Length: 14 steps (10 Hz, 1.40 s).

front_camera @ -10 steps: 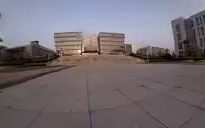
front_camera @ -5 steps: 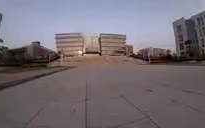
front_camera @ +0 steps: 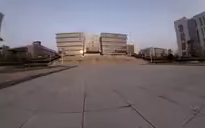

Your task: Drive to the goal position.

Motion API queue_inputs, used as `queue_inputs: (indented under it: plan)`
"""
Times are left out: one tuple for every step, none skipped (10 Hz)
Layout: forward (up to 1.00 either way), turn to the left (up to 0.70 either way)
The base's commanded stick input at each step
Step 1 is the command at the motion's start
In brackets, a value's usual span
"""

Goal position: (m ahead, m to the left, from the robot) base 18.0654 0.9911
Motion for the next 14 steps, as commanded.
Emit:
queue_inputs:
  plan:
    - [0.7,0.0]
    - [0.7,0.0]
    - [0.7,0.0]
    - [0.7,0.0]
    - [0.7,0.0]
    - [0.7,0.0]
    - [0.7,0.0]
    - [0.7,0.0]
    - [0.7,0.0]
    - [0.7,0.0]
    - [0.7,0.0]
    - [0.7,0.0]
    - [0.7,0.0]
    - [0.7,0.0]
